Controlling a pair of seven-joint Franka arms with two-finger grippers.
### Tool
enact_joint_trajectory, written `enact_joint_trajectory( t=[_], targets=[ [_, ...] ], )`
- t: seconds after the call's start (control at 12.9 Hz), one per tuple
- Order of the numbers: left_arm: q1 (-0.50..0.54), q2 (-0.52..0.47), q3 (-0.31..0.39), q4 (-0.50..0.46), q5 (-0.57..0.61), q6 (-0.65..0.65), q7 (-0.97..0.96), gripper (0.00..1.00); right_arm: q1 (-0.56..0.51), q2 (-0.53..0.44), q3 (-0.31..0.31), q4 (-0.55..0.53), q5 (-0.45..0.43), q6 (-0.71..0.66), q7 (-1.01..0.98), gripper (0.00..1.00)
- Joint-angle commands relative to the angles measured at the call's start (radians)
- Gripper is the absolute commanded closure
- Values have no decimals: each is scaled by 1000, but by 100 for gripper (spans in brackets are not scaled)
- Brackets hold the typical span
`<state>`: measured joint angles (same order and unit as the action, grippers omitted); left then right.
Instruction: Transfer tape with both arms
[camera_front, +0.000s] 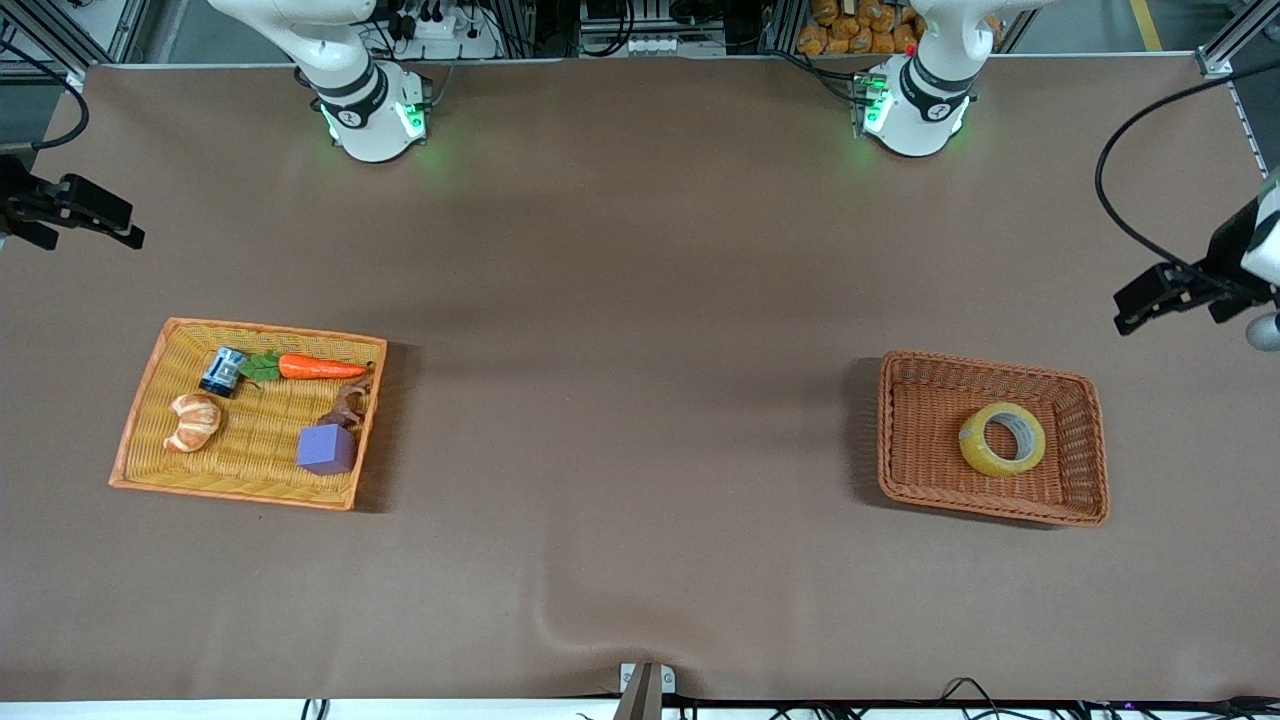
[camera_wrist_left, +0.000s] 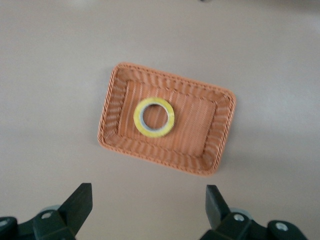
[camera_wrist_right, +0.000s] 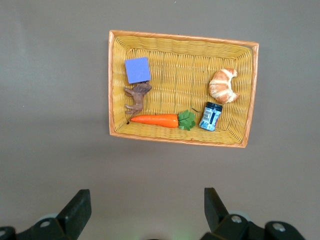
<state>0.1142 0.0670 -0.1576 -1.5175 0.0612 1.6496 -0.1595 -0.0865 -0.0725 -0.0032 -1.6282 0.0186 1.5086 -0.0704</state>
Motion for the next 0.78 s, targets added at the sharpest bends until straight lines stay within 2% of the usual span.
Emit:
enact_joint_trajectory(
  t=[0.0, 0.16, 0.7],
  targets=[
    [-7, -47, -5, -18, -35, -68, 21, 0, -42, 8, 6, 36, 18, -16, -17, 0],
    [-45, -64, 7, -24, -28, -85, 18, 0, -45, 8, 6, 34, 18, -19, -17, 0],
    [-62, -84, 36, -24, -27, -125, 60, 0, -53, 8, 6, 42, 17, -19, -22, 0]
  ],
)
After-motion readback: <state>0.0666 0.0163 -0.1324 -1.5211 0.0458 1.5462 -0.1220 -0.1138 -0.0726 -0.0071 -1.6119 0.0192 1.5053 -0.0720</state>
